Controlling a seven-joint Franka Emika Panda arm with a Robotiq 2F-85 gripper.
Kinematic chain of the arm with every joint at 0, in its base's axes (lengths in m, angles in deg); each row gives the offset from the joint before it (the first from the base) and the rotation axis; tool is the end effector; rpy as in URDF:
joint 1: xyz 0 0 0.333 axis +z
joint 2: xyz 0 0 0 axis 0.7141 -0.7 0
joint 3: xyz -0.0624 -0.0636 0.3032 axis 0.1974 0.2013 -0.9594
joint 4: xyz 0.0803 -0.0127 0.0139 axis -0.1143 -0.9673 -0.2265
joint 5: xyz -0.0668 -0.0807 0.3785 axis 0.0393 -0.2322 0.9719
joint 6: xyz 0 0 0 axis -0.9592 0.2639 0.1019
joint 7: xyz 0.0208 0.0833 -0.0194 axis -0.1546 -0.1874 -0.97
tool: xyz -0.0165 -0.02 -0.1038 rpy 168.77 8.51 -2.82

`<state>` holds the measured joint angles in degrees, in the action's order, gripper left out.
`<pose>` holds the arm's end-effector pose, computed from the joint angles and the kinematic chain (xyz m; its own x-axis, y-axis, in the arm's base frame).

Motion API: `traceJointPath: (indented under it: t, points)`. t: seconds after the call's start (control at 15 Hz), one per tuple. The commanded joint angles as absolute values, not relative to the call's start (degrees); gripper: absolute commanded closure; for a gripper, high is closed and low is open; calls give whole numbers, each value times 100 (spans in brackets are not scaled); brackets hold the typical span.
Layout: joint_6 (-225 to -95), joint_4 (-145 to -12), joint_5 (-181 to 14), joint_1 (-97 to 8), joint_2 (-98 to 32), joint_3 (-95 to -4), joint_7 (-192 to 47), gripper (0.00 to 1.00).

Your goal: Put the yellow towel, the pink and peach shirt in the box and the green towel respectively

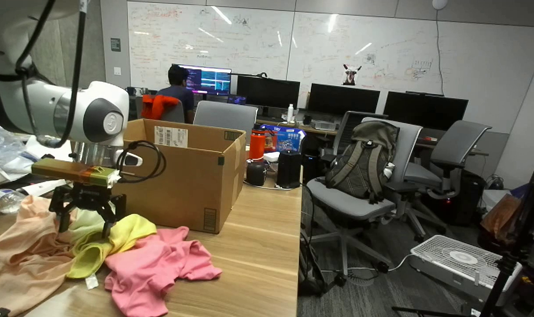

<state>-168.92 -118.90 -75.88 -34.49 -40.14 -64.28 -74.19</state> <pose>0.4582 0.1904 0.1504 0.9409 0.2556 -0.2222 0.2401 -0.9661 -0.0948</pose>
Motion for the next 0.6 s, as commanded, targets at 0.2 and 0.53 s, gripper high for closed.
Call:
traceJointPath:
  t: [0.2,0.53]
  points:
    - [-16970,-11726,-8021,-3384,-4302,-6181,-7375,0]
    - [-17002,-11737,-8125,-3424,-4468,-6001,-7337,0]
